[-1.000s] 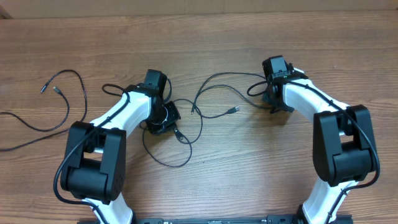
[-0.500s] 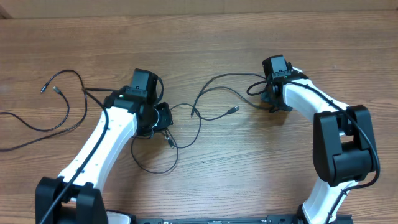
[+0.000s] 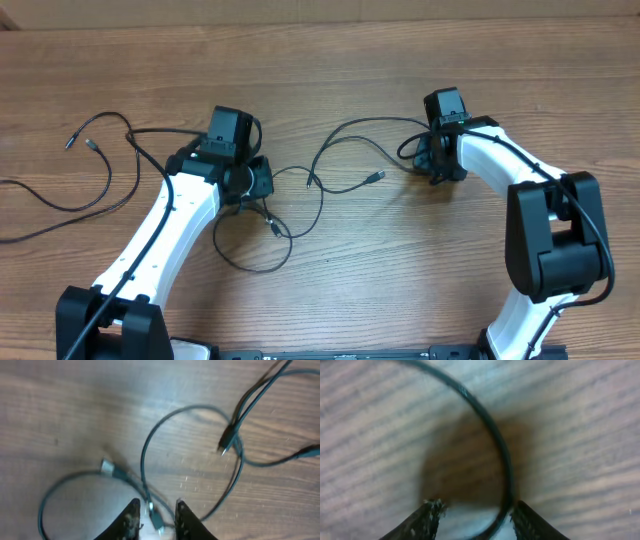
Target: Untangle cables
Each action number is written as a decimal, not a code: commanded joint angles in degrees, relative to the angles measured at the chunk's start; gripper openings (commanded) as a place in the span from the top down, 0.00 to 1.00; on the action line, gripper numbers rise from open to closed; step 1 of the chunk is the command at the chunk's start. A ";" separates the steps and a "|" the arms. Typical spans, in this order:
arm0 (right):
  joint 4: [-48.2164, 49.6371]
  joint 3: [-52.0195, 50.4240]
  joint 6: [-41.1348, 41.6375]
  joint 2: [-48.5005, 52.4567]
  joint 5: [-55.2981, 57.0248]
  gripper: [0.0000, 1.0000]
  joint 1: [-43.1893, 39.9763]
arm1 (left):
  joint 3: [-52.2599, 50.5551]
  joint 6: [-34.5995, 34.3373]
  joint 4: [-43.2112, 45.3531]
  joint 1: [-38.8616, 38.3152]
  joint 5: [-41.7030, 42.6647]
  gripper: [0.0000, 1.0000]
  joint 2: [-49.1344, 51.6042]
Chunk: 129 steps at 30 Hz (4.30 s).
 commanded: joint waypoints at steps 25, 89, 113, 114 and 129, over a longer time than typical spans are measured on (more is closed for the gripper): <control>-18.45 7.93 -5.42 2.84 -27.76 0.34 7.98 | 0.02 3.17 17.35 0.11 -17.44 0.60 3.37; 3.50 22.38 8.00 14.95 -12.96 0.73 28.61 | 0.02 -2.25 17.68 11.13 -6.14 0.30 6.27; -1.88 25.92 7.37 10.27 -10.99 0.58 27.54 | 0.02 -2.25 17.92 11.13 -6.16 0.26 6.27; -2.19 25.62 7.37 10.27 -10.80 0.58 27.54 | 0.02 -2.25 17.92 11.13 -6.14 0.26 6.27; -2.14 19.39 11.41 10.34 -10.60 0.65 27.76 | 0.02 -2.25 17.92 11.13 -6.14 0.25 6.27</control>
